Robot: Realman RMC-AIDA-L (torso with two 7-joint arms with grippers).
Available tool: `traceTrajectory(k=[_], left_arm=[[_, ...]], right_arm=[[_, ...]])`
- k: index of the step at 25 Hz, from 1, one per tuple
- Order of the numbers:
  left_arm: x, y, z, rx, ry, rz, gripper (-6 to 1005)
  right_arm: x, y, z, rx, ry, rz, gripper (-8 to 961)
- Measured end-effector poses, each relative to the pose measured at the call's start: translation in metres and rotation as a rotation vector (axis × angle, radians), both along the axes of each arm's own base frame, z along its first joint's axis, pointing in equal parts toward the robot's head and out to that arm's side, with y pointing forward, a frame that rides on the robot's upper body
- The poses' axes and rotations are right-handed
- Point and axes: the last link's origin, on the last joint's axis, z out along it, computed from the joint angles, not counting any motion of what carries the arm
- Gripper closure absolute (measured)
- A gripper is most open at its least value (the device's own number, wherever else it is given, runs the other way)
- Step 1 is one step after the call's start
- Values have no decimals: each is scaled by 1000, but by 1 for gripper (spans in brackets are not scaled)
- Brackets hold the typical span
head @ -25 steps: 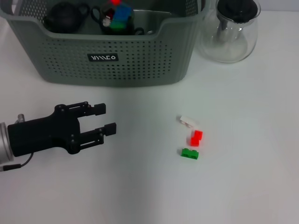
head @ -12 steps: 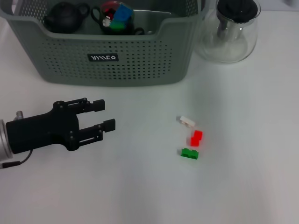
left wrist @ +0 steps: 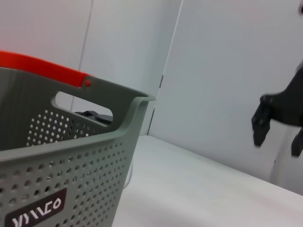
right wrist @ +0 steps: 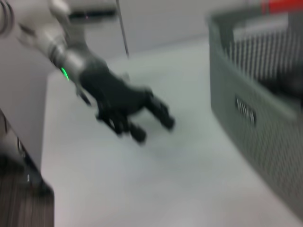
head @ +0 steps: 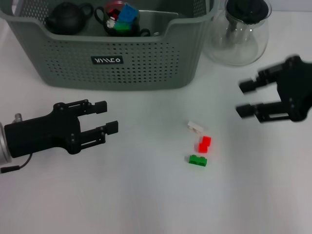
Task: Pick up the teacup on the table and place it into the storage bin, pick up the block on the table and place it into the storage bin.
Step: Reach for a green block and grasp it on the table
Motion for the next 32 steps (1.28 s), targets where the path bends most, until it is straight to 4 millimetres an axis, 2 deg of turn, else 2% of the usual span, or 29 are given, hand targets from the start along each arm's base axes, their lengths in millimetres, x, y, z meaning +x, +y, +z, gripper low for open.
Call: traceTrajectory(k=[5, 11, 17, 21, 32], left_arm=[[-2, -2, 1, 8, -3, 11, 375], [-4, -3, 1, 16, -6, 20, 374], [-4, -3, 1, 16, -7, 21, 374], [-5, -3, 1, 19, -3, 26, 374], [-5, -2, -1, 22, 0, 33, 373]], right_arm=[[-4, 10, -16, -70, -214, -85, 437], [-23, 15, -62, -216, -387, -2, 447], [-22, 23, -107, -233, -509, -39, 517], [-26, 24, -127, -209, -534, -10, 517], [-28, 17, -157, -199, -549, 59, 516]])
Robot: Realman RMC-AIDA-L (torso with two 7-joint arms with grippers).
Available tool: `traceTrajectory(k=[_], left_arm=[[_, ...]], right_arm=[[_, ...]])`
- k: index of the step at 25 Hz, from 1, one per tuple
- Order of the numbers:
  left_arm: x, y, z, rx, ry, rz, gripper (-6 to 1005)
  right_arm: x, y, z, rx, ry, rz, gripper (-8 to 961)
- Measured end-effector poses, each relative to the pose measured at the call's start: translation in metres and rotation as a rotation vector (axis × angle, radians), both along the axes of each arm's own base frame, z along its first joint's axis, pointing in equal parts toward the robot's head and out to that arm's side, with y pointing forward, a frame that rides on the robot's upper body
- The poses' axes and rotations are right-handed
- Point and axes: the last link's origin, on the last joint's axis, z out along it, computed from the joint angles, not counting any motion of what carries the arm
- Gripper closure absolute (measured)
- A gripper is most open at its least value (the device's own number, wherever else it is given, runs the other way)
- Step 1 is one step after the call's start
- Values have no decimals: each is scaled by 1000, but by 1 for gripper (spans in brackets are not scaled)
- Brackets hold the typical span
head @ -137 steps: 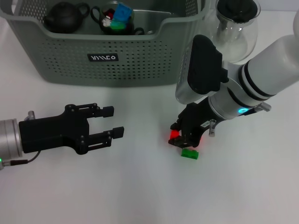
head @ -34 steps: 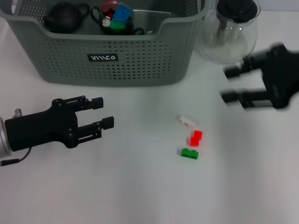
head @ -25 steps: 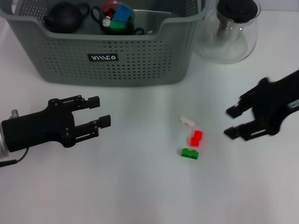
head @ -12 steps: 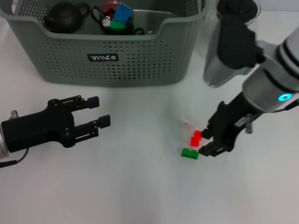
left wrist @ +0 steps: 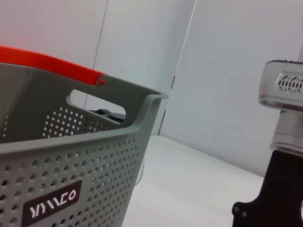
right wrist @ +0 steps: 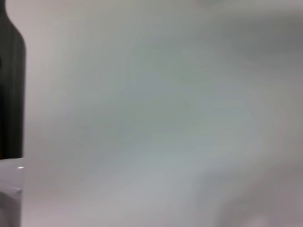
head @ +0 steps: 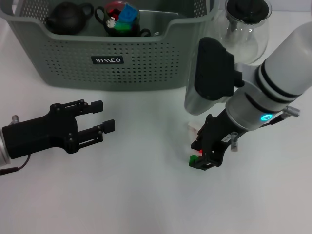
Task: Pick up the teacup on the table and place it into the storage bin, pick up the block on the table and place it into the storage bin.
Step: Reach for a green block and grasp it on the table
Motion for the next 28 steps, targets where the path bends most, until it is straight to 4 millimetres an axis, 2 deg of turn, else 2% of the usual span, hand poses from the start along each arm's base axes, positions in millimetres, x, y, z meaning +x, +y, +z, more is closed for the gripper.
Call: traceTrajectory(k=[14, 28], left_arm=[[0, 0, 0, 0, -1, -1, 372], [0, 0, 0, -1, -1, -1, 372]], right_arm=[[10, -4, -18, 22, -23, 20, 516], [14, -4, -19, 21, -34, 12, 612]])
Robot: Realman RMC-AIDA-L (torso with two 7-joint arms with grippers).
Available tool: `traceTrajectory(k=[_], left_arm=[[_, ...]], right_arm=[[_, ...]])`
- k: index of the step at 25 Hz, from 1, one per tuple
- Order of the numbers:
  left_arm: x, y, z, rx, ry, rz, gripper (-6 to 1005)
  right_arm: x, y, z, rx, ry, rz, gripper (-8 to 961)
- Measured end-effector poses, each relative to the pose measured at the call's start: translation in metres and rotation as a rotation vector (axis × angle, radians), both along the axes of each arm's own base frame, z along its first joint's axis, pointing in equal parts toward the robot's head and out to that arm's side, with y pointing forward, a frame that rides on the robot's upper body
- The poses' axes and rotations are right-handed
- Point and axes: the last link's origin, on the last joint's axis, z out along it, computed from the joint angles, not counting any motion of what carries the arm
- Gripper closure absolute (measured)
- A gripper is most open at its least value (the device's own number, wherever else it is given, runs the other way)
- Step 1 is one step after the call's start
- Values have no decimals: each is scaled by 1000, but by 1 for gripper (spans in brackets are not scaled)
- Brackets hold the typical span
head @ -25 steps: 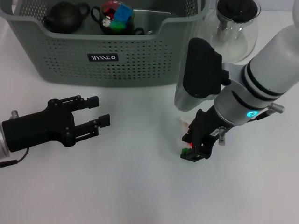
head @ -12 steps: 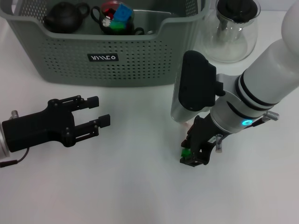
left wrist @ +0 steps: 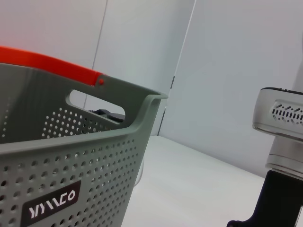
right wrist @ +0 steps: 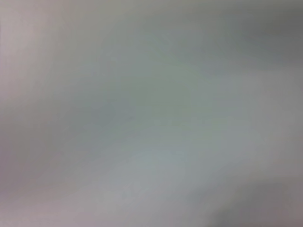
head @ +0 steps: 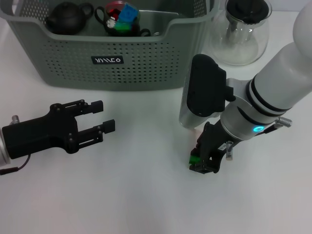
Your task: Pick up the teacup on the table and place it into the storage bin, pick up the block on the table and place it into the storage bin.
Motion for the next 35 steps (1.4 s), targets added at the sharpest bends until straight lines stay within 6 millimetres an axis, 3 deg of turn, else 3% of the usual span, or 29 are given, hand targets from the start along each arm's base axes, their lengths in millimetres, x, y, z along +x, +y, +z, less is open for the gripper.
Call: traceTrajectory(k=[3, 15, 21, 29, 32, 35], left_arm=[[0, 0, 0, 0, 0, 0, 371], [0, 0, 0, 0, 0, 0, 371], [-1, 0, 1, 7, -2, 7, 370], [-2, 0, 2, 14, -3, 11, 370], [-2, 0, 3, 17, -5, 14, 370], [-3, 0, 3, 19, -6, 16, 370]], right_arm=[[1, 0, 0, 5, -1, -10, 618], [-4, 3, 13, 8, 29, -42, 791], [-21, 9, 59, -17, 194, -72, 804], [-64, 24, 142, 101, 636, 20, 822], [-80, 34, 151, 180, 731, 68, 829], [-99, 50, 142, 260, 758, 118, 836]])
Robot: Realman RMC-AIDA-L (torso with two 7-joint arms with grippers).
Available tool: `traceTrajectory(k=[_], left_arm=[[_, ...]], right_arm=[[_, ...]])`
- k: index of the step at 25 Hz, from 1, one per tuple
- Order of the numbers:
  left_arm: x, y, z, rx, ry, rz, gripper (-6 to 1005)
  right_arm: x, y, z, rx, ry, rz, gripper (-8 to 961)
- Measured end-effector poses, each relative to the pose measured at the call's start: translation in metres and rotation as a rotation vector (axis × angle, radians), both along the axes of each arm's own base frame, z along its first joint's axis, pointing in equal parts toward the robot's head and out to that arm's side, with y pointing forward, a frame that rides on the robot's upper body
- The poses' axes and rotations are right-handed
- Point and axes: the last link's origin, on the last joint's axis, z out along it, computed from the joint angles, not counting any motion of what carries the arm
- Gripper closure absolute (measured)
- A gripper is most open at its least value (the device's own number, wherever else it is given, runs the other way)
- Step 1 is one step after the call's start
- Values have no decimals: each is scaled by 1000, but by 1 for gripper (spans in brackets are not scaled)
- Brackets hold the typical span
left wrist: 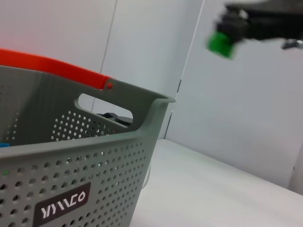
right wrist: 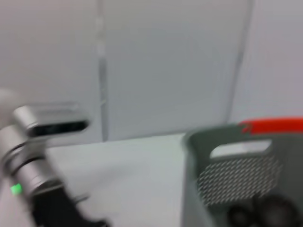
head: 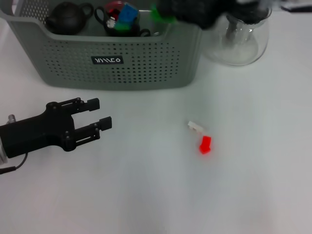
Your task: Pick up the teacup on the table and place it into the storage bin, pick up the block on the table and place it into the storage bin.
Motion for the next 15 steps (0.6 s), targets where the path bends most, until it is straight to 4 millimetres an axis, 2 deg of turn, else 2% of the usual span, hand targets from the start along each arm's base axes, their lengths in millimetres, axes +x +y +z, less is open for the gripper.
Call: traceTrajectory(k=[5, 7, 12, 15], left_arm=[[1, 0, -2, -6, -8, -1, 369], [1, 0, -2, -9, -9, -4, 369], [2, 0, -1, -10, -11, -8, 369], [3, 1, -2, -12, -11, -14, 369]], right_arm=[[-36, 31, -36, 139, 8, -13, 843], [-44, 47, -52, 183, 5, -67, 842], [-52, 90, -85, 276, -30, -223, 843], [-48, 108, -105, 302, -94, -281, 843]])
